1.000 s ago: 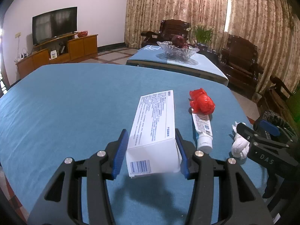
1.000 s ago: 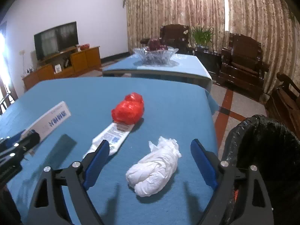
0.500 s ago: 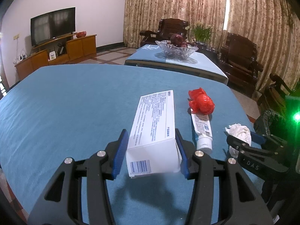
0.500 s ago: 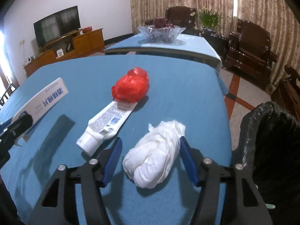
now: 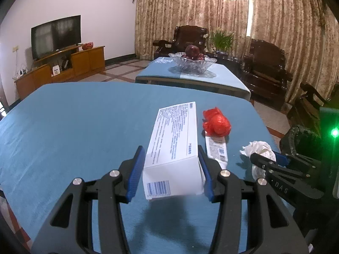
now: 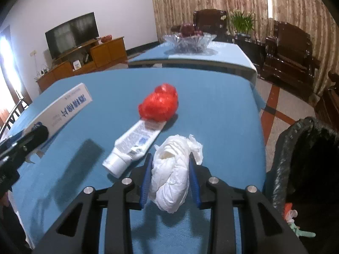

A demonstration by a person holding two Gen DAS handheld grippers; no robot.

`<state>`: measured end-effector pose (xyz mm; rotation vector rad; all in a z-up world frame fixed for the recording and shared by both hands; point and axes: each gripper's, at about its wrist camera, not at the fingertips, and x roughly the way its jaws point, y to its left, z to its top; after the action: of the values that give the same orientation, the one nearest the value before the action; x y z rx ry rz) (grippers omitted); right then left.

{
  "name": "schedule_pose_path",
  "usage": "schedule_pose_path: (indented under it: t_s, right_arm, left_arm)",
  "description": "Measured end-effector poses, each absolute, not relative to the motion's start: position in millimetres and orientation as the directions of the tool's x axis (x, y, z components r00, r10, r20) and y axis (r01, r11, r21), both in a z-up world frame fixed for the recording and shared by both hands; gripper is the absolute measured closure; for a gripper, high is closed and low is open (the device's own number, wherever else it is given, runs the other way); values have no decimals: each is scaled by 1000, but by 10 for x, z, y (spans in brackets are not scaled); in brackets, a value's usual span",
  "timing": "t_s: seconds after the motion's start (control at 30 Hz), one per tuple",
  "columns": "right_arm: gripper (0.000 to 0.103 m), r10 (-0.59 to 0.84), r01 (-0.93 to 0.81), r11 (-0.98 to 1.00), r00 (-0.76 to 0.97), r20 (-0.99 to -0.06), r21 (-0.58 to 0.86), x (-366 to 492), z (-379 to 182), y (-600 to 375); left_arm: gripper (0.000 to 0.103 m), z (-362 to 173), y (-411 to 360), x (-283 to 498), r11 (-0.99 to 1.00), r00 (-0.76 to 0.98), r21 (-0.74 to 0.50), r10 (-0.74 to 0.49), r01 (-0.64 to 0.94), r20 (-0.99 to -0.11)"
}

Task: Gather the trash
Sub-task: 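Carry the box and cloth over the bin and open both grippers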

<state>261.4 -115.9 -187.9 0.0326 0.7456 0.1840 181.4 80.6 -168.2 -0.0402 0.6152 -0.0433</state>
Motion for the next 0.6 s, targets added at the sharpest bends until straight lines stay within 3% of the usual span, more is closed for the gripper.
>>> schedule_pose_path:
  t_s: [0.6]
  right_arm:
    - [71,187,-173,982,841,-507,76,2064,-907,-1502]
  left_arm:
    - [56,-1141,351,1449,993,863,-52,-121,110,-491]
